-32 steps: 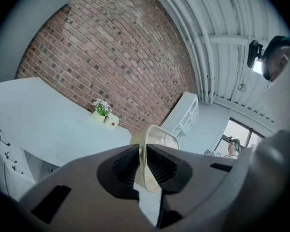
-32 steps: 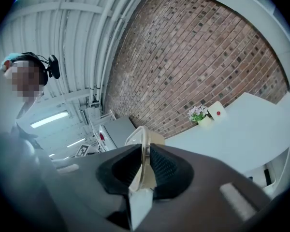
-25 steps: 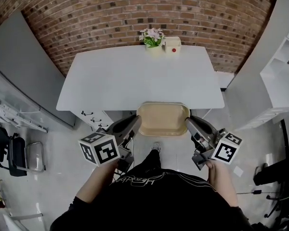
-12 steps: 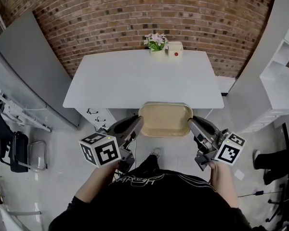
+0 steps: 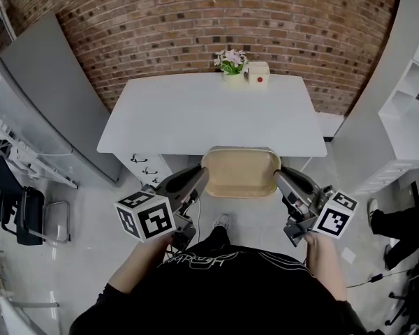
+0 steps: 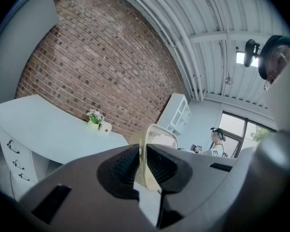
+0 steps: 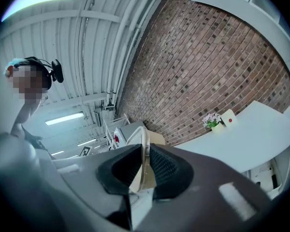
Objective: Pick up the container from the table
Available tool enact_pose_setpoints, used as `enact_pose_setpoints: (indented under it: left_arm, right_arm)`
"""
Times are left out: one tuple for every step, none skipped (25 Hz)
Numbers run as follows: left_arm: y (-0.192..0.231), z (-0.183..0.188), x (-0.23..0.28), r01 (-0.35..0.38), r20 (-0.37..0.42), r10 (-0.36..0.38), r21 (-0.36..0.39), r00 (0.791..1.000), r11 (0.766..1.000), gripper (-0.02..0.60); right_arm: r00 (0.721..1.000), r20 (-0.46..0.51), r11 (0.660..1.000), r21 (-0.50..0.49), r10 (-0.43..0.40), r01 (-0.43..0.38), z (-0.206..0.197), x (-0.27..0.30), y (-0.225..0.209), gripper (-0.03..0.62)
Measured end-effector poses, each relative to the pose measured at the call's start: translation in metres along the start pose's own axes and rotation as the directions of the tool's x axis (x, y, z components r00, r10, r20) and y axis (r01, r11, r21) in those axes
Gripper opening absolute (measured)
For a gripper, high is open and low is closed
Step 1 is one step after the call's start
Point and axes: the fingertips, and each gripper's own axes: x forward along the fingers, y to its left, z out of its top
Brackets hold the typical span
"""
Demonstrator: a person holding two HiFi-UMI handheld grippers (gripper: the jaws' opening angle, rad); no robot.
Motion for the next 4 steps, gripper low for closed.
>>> enact_pose_setpoints:
  left_arm:
    - [-0.0001,0.0005,-0.0014,-0.002,0.002,0.002,0.0,1.0,1.0,0.051]
    - [-0.0001,0.0009,-0.0028,-0.004,0.003,0.004,0.001,1.0,1.0,0.051]
    - [0.0001,0.0013,-0.0043,-0.006,0.005,0.006,0.001,1.0,1.0,0.051]
    - [0.0002,0.0015,-0.0057,-0.008,0.006,0.008,0.002,1.0,1.0,0.051]
  right_arm:
    - [1.0,-0.002,1.0,-0.001,0.002,-0.002,0.0,0.0007,0.0011,0.055]
    - [1.0,-0.003,1.0,-0.001,0.003,-0.003,-0.0004,0.0013,0.0021,0.055]
    - [1.0,-0.005,1.0,-0.001,0.004,-0.004,-0.0012,0.002,0.0029,0.055]
    - [1.0,-0.006,1.0,-0.001,0.005,-0.005,-0.0021,0.0025,0.0038,0.055]
